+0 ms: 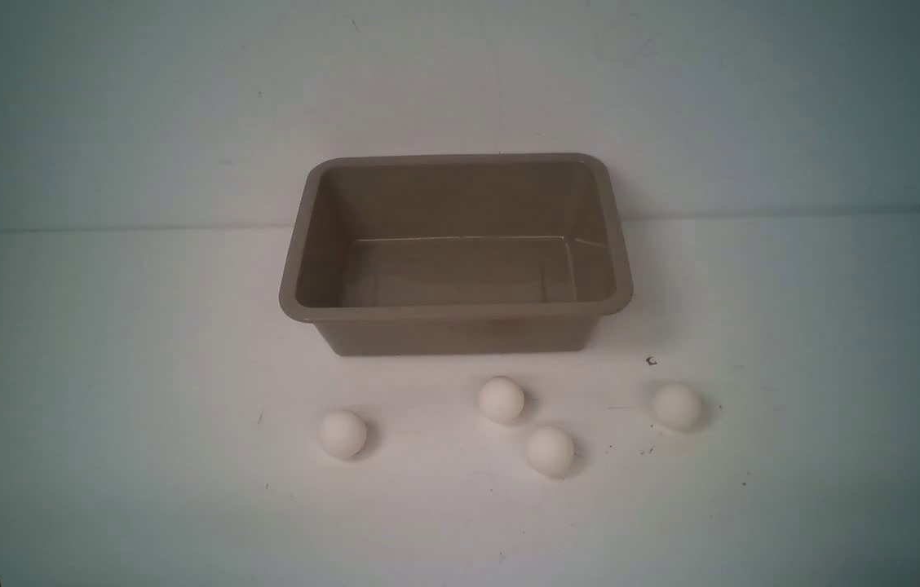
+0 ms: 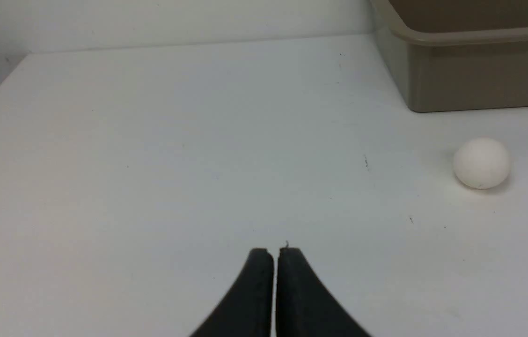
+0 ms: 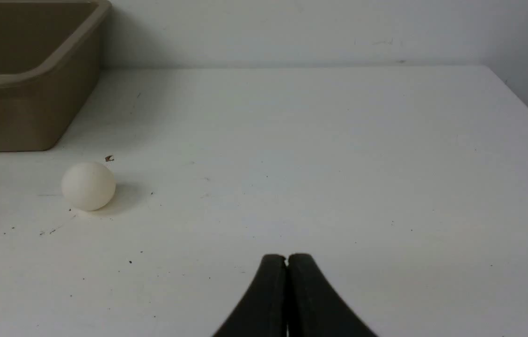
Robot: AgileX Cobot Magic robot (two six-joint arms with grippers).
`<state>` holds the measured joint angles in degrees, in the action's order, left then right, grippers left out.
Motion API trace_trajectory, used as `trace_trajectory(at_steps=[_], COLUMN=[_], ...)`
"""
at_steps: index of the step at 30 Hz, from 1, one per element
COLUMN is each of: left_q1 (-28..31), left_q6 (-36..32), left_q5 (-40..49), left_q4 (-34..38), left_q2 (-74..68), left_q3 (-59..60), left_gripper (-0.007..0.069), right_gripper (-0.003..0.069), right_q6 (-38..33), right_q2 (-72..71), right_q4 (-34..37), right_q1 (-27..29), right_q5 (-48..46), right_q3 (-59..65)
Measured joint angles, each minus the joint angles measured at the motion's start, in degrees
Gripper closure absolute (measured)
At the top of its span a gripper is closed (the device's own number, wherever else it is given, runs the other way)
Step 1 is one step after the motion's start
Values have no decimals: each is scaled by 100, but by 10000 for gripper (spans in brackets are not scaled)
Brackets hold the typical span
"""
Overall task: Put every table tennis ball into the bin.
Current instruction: Use the right arm to clamp the table tennis ball closest to it
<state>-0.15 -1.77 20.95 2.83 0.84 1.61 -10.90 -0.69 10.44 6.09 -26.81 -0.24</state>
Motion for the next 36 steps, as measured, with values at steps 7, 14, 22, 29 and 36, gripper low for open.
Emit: trace_trajectory(at_steps=[7,14,22,29,36], left_q1=[0,0,0,0,0], left_q6=[0,0,0,0,0], left_q5=[0,0,0,0,0], left_q4=[0,0,0,0,0], left_q2=[0,0,0,0,0], left_q3=[0,0,0,0,0], left_gripper=[629,629,629,629,629], right_gripper=[676,676,676,676,676], right_q6=[0,0,0,108,1280], right_q2=[0,0,0,0,0], right_q4=[0,0,0,126,3349], right_q1=[0,0,0,0,0], right_q5=[0,0,0,18,634], right_q3=[0,0,0,0,0])
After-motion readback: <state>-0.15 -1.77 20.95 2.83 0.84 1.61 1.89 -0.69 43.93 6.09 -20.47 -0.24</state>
